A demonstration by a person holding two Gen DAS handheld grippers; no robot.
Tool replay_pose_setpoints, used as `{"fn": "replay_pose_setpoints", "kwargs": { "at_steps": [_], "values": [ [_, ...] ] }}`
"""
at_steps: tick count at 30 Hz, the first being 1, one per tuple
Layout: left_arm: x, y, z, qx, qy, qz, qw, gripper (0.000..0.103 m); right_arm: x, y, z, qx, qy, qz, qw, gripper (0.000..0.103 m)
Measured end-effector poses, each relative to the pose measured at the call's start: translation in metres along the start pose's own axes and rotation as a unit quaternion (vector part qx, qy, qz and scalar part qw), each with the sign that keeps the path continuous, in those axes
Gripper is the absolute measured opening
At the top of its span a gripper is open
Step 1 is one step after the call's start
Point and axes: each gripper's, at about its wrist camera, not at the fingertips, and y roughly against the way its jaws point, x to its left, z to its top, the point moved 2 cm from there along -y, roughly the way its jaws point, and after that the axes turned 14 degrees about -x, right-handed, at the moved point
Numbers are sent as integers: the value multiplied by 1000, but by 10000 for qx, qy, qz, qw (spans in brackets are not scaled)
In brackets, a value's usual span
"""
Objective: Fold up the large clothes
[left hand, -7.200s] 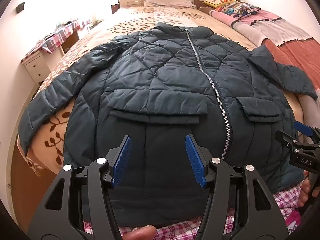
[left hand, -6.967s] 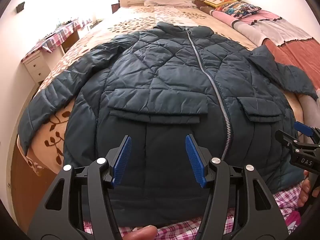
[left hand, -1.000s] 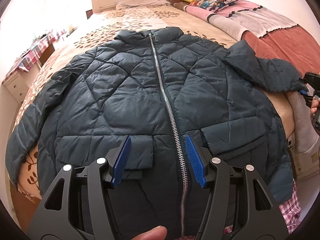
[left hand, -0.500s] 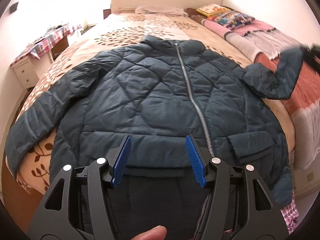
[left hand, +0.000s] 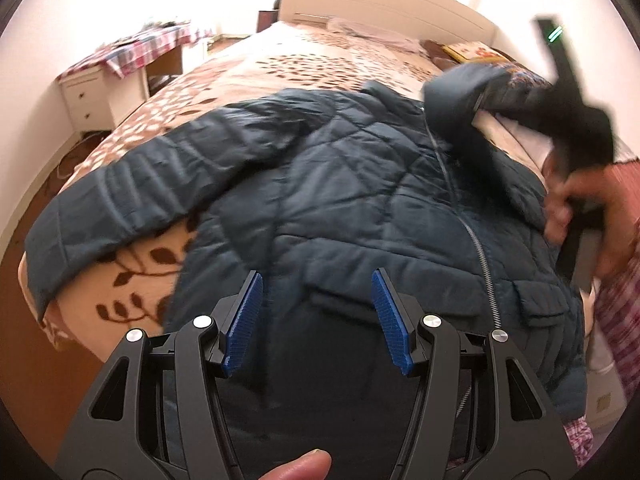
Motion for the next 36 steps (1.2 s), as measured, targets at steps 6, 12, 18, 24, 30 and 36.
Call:
{"fn": "replay_pose_setpoints", "kwargs": {
  "at_steps": [6,12,18,24,30,36],
  "values": [
    [18,-4,5,-63,47,103,9999,57,2,-21,-35,765,-79,342,9964,38],
    [8,-9,26,-280,-102,94,9995,57,-25,26,-26,207,-508,634,9965,67],
    [6,-16,37,-255,-24,209,9995,57,-68,68,-47,-21,-977,394,9944,67],
    [50,-22,26,8,434,779,9960,57,-111,99,-93,212,-1352,36,9906,67],
    [114,-8,9,103,1433,1136,9831,63,-128,114,-120,366,-1511,-89,9878,67],
    [166,10,-10,-96,2728,912,9577,64,-122,118,-120,317,-1485,16,9884,67]
  ]
}}
